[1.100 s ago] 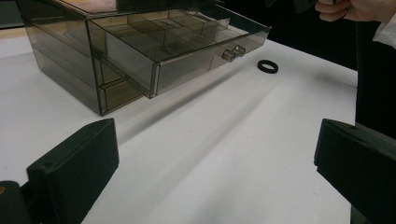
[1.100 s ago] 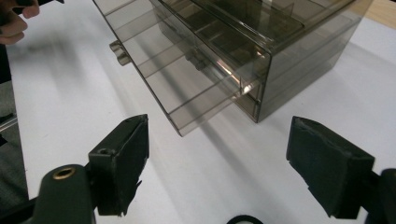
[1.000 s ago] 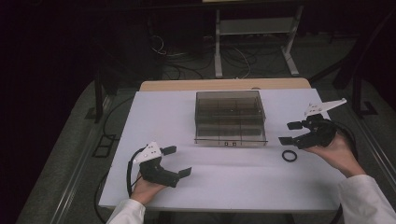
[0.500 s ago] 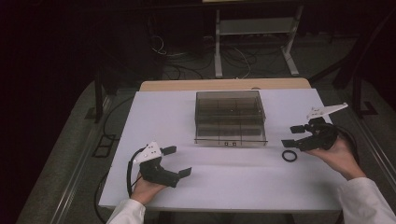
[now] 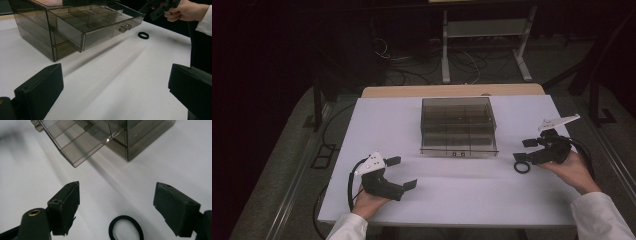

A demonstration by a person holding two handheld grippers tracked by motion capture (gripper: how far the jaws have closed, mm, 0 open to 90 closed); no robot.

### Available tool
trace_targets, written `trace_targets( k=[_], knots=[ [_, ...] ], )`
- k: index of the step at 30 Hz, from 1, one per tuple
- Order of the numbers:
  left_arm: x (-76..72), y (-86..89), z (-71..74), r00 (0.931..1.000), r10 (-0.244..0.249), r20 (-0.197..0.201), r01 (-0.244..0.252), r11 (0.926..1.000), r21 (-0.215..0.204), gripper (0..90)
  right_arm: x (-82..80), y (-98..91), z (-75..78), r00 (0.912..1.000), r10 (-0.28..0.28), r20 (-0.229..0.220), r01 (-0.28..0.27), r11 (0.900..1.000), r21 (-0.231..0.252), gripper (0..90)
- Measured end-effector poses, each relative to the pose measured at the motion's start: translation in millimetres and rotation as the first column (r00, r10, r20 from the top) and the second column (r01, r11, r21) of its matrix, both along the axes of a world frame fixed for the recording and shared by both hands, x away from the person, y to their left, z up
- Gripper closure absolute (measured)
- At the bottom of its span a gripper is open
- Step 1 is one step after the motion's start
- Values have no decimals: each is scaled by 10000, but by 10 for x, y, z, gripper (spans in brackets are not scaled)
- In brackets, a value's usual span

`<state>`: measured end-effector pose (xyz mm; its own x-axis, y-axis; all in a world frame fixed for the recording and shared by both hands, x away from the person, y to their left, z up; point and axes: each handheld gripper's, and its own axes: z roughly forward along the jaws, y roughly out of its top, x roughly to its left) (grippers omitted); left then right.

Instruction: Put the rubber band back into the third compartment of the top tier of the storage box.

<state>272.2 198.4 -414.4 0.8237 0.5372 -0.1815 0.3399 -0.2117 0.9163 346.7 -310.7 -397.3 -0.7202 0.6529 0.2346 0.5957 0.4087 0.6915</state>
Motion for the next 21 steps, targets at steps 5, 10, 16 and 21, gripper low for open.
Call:
trace_targets(
  k=[5, 10, 16, 21],
  knots=[
    [0, 0, -1, 10000, -2, -23, 2, 10000, -4, 0, 10, -19, -63, 9998, -55, -165, 54, 10000, -65, 205],
    [1, -2, -3, 10000, -8, -35, 8, 10000, 0, 0, 20, -38, -122, 9993, -134, -363, 130, 9998, -124, 206],
    [1, -2, -3, 10000, -1, -40, 1, 10000, 1, 0, 32, -72, -176, 9983, -244, -538, 231, 9994, -257, 206],
    [0, -3, -4, 10000, -11, -42, 11, 10000, -3, 0, 40, -97, -193, 9979, -269, -597, 250, 9991, -329, 231]
  ],
)
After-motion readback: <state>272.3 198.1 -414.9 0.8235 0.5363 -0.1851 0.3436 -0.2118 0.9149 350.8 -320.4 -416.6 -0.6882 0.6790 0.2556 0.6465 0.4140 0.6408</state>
